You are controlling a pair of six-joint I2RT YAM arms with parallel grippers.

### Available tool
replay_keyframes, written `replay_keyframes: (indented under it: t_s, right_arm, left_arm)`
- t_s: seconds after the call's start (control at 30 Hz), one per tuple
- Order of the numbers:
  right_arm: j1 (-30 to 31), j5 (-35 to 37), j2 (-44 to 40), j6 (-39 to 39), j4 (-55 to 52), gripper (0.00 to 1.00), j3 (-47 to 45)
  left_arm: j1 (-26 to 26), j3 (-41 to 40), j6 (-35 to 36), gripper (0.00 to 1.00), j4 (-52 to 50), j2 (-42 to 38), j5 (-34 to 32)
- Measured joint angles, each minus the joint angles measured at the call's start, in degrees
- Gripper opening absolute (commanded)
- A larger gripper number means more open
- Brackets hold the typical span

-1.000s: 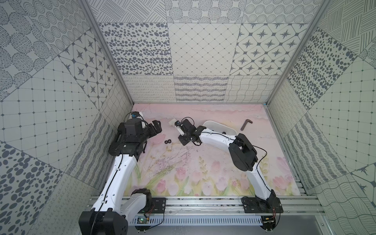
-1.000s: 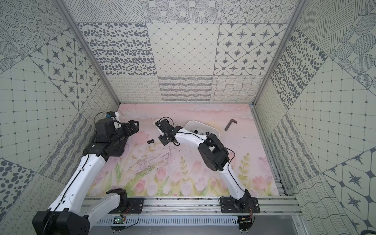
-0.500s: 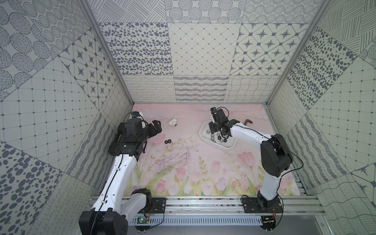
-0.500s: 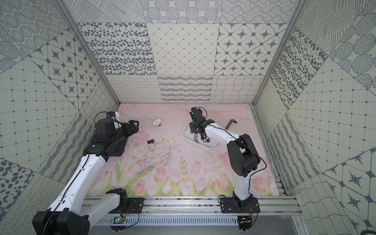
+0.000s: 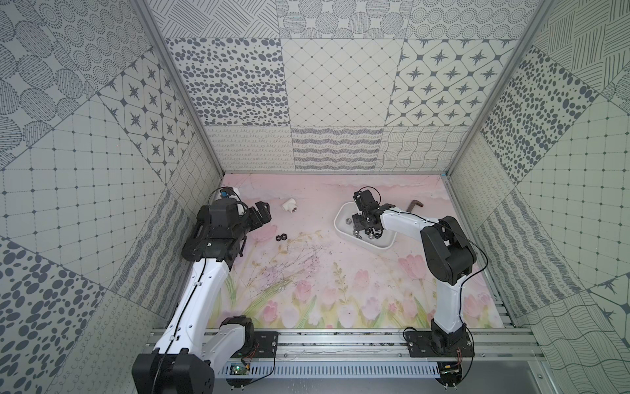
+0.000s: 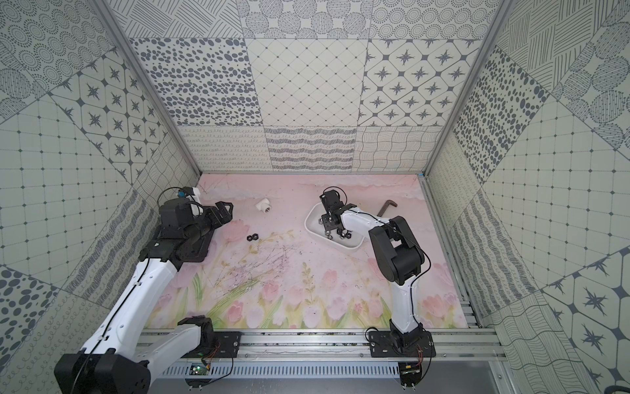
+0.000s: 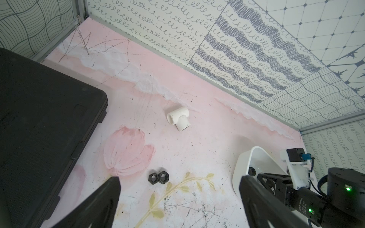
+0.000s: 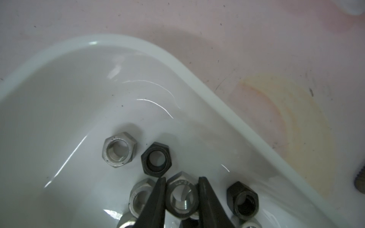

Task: Put the nuts on the desktop into the storage box
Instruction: Place the nut in the storage box.

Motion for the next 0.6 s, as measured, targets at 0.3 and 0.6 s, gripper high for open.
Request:
replay_keyframes:
  t_s: [0.3, 0.6]
  right_arm:
    - [-0.9, 0.0, 0.0, -0.1, 0.0, 0.23, 0.0]
    - [-1.1, 0.2, 1.6, -1.8, 0.2, 0.24, 1.4]
  left_arm:
    - [0.0, 0.0, 0.0, 0.99, 0.0, 0.0, 0.0]
    - [0.0, 0.0, 0.0, 0.99, 0.0, -0.1, 0.0]
